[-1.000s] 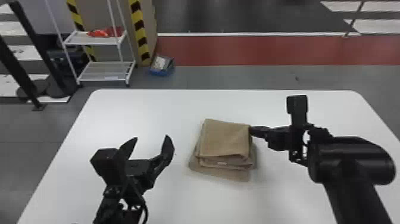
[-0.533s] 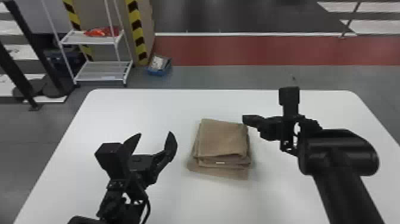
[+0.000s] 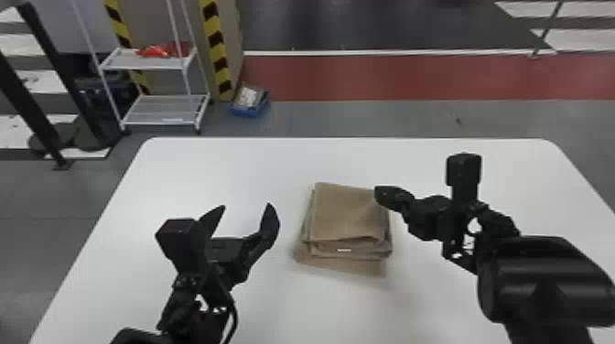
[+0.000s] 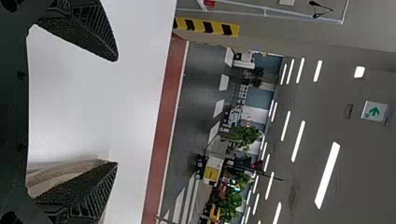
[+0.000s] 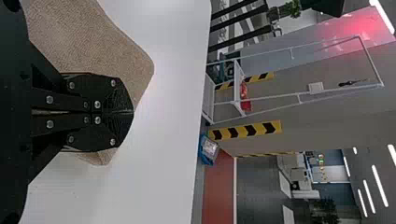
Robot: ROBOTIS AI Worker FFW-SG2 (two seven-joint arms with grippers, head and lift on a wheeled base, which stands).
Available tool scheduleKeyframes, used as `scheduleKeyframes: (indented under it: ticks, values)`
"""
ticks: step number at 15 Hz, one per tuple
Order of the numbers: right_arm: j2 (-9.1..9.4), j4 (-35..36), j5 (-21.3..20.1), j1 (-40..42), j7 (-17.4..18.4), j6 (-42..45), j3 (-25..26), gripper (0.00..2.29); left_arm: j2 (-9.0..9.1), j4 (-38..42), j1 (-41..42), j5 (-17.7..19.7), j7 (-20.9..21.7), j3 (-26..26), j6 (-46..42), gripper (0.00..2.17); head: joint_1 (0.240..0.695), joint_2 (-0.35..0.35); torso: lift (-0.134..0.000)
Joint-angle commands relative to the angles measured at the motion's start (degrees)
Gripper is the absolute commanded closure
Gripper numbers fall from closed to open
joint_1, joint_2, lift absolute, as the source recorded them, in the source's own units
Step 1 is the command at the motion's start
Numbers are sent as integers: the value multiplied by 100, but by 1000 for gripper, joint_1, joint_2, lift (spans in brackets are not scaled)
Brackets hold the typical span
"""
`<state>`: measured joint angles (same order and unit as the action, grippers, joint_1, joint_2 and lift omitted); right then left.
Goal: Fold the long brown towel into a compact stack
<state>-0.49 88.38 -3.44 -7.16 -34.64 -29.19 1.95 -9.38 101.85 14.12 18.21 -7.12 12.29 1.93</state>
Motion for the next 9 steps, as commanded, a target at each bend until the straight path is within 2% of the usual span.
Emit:
scheduleKeyframes:
  ticks: [1,6,8,9]
  values:
    - [-13,-269,-280,-23,1,-65,-54,2017,7,-7,-23,-2,0,45,-3,80,695,30,-91]
    - [-22,-963,-614,-339,10,-30,-37,2017,-20,-16,-23,-2,0,45,32,80,695,17,-91]
    - [-22,-726,-544,-128,1,-30,16,2017,-20,2,-14,-2,0,45,85,80,695,13,-91]
    - [-22,-277,-359,92,-69,-65,69,2017,-28,11,-14,-2,0,37,85,80,695,11,-91]
